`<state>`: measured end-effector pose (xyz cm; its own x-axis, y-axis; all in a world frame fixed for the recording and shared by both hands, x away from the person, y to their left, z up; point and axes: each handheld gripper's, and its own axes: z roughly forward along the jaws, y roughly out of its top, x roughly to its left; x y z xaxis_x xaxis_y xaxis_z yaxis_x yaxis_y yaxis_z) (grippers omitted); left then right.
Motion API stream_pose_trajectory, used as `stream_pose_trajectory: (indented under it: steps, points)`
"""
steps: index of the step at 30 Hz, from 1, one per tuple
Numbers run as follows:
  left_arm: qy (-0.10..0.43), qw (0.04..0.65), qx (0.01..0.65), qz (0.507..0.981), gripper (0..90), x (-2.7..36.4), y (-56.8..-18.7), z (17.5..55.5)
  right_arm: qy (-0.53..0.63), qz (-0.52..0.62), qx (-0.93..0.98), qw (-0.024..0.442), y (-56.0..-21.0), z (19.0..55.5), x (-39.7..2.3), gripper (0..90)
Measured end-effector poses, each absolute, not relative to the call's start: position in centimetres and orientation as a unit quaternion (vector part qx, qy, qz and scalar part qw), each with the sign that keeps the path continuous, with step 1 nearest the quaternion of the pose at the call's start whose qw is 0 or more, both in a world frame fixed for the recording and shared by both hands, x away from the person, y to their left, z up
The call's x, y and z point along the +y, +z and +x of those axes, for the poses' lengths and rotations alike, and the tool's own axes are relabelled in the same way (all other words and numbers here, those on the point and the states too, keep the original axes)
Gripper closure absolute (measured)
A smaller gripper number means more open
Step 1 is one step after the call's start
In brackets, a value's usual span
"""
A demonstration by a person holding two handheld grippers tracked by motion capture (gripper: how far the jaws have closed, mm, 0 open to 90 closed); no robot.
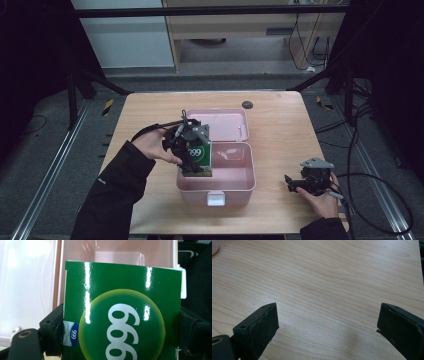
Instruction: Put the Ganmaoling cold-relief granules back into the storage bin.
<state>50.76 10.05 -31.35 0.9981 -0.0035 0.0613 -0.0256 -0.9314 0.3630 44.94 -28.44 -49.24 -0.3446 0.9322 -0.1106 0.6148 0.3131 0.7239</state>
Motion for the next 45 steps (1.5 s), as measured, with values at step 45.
stream_pose_trajectory:
  steps: [45]
  points:
    - [0.001, 0.157, -0.005, 0.988, 14.2, 9.8, -36.4, 51.4, 0.294, 0.505, 0.766, 0.269, -49.2, 44.9, -28.4, 3.8]
